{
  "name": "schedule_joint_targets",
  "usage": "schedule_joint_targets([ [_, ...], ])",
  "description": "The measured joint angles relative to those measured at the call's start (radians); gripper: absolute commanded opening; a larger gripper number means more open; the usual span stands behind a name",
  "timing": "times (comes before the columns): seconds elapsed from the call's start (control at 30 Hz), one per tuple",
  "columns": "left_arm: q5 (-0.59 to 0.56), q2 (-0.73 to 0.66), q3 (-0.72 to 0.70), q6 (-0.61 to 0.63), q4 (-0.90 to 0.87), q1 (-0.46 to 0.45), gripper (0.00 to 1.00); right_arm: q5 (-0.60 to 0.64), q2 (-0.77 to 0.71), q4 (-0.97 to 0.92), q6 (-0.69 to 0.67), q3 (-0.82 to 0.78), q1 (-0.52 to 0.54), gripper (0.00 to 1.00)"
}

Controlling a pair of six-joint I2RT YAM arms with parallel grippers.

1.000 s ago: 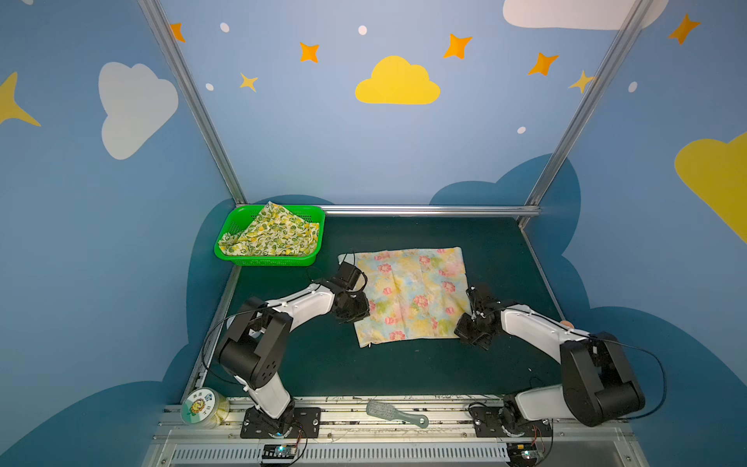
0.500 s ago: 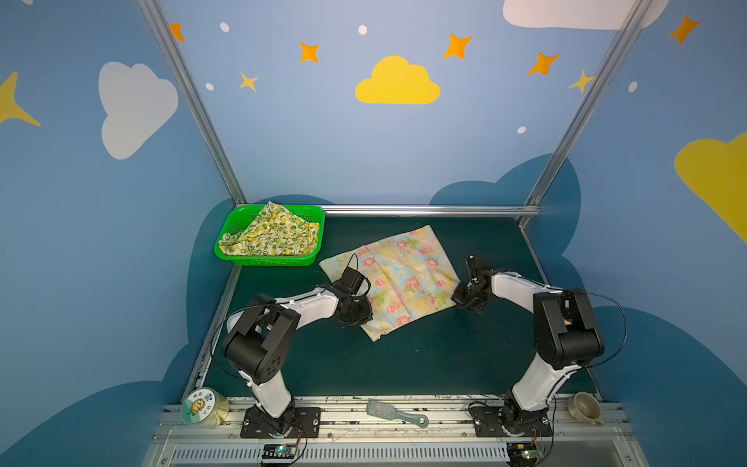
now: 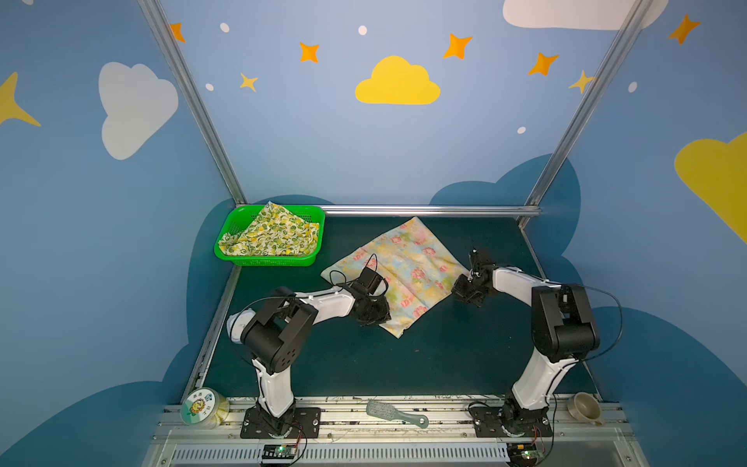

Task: Fold and stack skirts
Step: Rotate the skirt at the top-center of the table.

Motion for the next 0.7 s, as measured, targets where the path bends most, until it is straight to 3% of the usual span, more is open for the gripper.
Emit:
schedule_joint_targets([
  [0.37,0.056,0.097,0.098,-0.03,0.051,-0.097,0.21,-0.005,-0.357,-0.046,0.005,-0.192,0.021,0.0],
  [0.7,0.078,0.107,0.101,-0.061,0.098,-0.147,0.23,0.011,-0.619,-0.102,0.002,-0.322,0.133,0.0],
])
